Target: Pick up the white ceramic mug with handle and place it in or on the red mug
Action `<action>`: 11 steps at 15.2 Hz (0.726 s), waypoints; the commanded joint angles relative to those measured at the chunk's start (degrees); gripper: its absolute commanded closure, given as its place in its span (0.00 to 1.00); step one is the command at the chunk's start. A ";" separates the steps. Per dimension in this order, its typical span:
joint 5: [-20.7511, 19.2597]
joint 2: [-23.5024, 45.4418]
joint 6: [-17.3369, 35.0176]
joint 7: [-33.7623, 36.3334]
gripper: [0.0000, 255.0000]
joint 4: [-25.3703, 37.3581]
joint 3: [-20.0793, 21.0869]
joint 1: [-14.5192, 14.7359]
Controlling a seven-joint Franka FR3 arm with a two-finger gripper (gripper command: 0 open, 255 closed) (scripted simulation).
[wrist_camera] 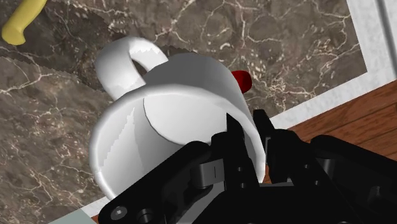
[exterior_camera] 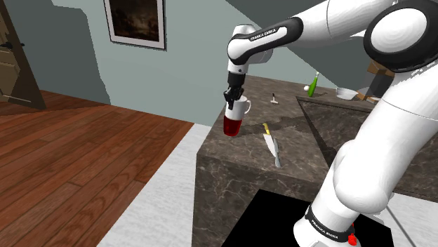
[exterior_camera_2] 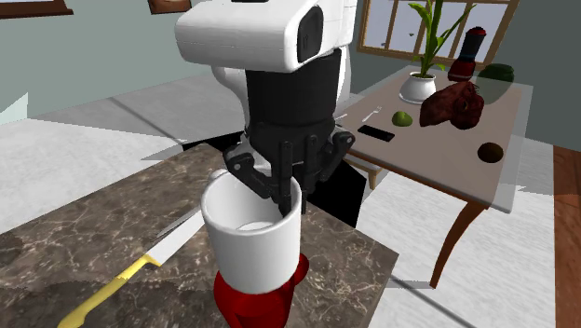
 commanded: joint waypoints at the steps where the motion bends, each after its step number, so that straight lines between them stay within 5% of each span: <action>1: 0.13 0.46 1.47 -0.10 1.00 -0.98 -0.04 -0.01; 10: 0.23 0.82 2.63 -0.18 1.00 -1.79 -0.07 -0.03; 11: 0.23 0.79 2.67 -0.20 0.00 -1.86 -0.09 -0.05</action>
